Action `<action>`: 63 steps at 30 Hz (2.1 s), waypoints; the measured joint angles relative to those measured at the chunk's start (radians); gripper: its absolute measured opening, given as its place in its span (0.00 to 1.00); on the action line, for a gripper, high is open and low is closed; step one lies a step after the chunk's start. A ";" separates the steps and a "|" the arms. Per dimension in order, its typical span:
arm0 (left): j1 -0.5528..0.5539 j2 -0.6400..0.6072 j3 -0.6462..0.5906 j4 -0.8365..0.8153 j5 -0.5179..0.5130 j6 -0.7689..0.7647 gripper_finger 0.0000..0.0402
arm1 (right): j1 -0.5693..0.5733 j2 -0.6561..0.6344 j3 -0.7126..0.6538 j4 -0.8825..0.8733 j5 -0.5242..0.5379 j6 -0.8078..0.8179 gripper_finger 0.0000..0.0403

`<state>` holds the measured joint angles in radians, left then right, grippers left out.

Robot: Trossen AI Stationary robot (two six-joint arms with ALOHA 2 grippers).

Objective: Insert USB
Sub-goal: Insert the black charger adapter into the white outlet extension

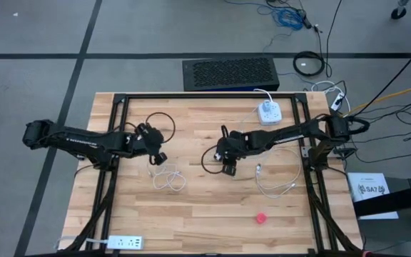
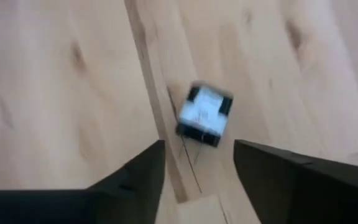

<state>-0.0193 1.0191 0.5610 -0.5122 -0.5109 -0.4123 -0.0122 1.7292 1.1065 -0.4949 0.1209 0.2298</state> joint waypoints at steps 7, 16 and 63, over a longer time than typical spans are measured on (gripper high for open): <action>0.024 -0.049 0.002 -0.120 -0.042 -0.085 0.00 | -0.045 0.031 0.124 -0.059 -0.050 0.169 0.57; 0.103 -0.052 0.025 -0.403 -0.096 -0.283 0.00 | -0.080 0.158 0.188 -0.095 -0.069 0.160 0.58; 0.193 0.285 0.090 0.064 0.102 -0.098 0.00 | -0.019 0.035 0.233 -0.202 -0.014 -0.044 0.28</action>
<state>0.1737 1.3036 0.6513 -0.4485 -0.4085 -0.5101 -0.0312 1.7645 1.3392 -0.6969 0.1074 0.1860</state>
